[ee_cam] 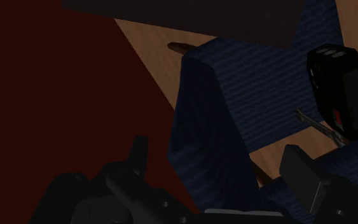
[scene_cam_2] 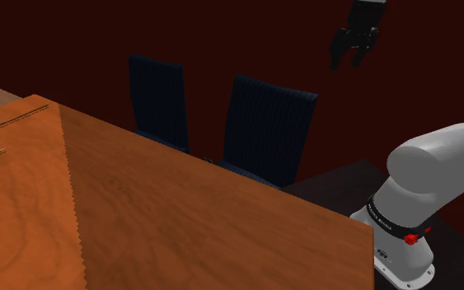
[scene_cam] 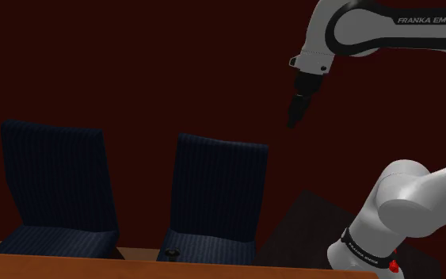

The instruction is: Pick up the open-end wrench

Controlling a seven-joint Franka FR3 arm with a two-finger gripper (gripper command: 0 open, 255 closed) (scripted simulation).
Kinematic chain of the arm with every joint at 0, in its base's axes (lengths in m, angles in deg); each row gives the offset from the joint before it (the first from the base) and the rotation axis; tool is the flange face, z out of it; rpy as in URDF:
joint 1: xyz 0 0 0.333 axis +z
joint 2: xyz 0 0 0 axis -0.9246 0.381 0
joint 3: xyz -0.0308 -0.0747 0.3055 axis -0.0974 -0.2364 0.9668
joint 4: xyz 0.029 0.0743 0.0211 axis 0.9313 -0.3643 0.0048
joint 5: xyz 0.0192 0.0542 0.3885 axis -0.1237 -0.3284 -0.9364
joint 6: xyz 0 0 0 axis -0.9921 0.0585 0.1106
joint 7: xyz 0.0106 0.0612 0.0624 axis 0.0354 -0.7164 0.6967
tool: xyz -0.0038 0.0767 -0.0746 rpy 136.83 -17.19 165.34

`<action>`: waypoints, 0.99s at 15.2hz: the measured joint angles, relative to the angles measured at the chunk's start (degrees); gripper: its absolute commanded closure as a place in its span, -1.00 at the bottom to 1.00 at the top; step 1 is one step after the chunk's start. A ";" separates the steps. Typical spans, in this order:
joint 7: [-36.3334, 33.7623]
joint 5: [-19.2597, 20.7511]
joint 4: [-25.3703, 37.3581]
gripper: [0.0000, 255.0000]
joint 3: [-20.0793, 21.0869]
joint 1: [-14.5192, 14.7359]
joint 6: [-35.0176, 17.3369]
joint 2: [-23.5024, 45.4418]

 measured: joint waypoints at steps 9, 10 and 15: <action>-1.10 -3.31 -3.34 -1.00 5.27 4.67 -10.42 6.68; -1.02 -3.61 -3.36 -1.00 5.86 5.22 -12.13 8.32; -2.05 -5.36 -3.31 -1.00 9.88 8.42 -19.39 15.14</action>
